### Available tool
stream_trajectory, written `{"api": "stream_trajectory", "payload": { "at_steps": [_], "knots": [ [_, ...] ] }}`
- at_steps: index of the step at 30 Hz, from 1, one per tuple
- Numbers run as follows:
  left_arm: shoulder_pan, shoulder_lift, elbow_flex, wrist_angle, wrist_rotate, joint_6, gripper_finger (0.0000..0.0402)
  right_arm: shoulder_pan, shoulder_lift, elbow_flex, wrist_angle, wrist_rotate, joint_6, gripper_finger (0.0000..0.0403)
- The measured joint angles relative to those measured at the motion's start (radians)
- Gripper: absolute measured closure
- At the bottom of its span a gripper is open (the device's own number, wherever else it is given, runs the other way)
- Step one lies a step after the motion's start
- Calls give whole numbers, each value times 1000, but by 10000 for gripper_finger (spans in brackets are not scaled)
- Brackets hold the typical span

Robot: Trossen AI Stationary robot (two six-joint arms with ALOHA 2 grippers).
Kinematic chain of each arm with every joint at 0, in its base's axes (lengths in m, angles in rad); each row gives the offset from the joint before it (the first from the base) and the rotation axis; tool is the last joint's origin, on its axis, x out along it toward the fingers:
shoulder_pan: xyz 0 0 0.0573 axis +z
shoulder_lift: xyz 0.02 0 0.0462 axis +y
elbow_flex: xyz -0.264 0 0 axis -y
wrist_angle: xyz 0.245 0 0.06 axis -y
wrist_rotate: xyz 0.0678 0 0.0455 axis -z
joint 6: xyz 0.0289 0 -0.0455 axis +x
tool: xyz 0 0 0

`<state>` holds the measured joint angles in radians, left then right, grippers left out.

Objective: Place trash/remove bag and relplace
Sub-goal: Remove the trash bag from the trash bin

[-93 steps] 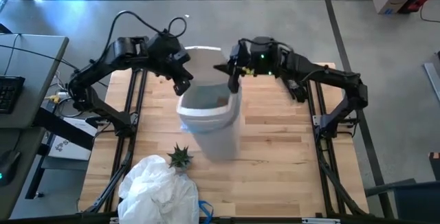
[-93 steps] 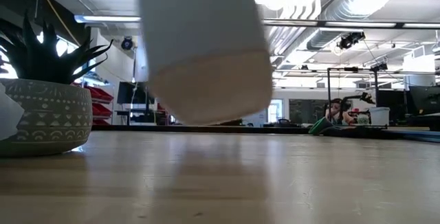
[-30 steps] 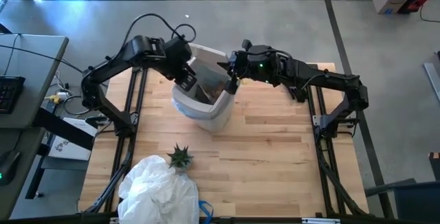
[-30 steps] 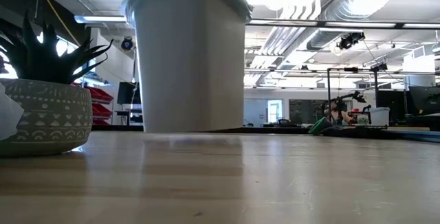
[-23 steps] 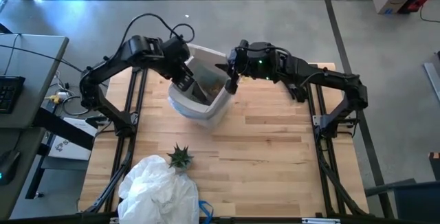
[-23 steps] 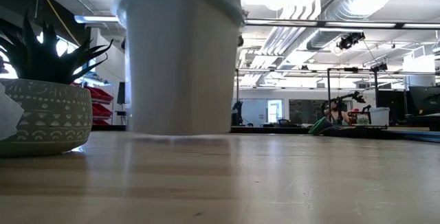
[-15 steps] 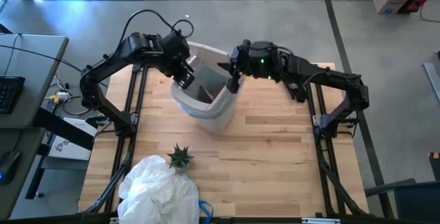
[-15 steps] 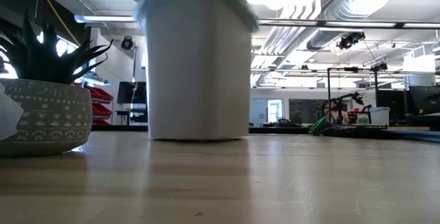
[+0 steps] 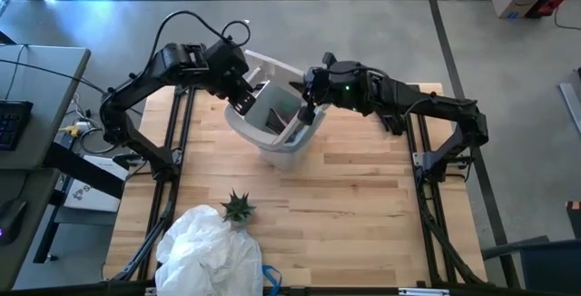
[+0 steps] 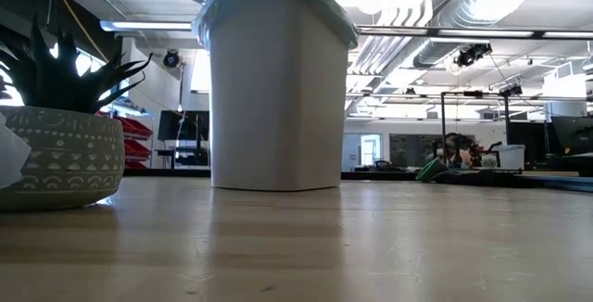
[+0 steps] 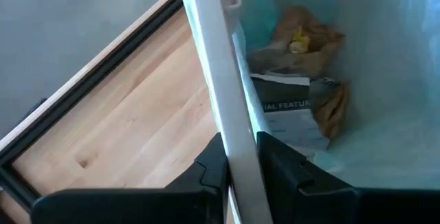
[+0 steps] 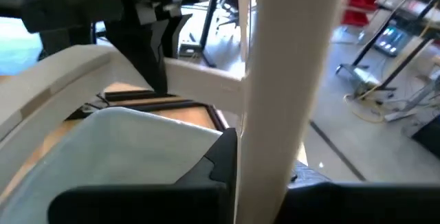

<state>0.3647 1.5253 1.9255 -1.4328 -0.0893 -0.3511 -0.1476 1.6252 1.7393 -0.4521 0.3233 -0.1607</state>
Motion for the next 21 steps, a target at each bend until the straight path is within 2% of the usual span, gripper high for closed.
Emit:
{"api": "stream_trajectory", "payload": {
  "at_steps": [5,9,13,21],
  "knots": [
    [-1,-6,1,11,-3,11,365,24,1,35,-8,22,-25,391],
    [9,-18,2,17,-11,26,365,45,5,69,-57,105,0,378],
    [17,-52,2,62,-19,31,365,63,5,97,-118,155,29,355],
    [50,-94,1,63,-29,25,365,67,5,106,-189,176,103,303]
  ]
}}
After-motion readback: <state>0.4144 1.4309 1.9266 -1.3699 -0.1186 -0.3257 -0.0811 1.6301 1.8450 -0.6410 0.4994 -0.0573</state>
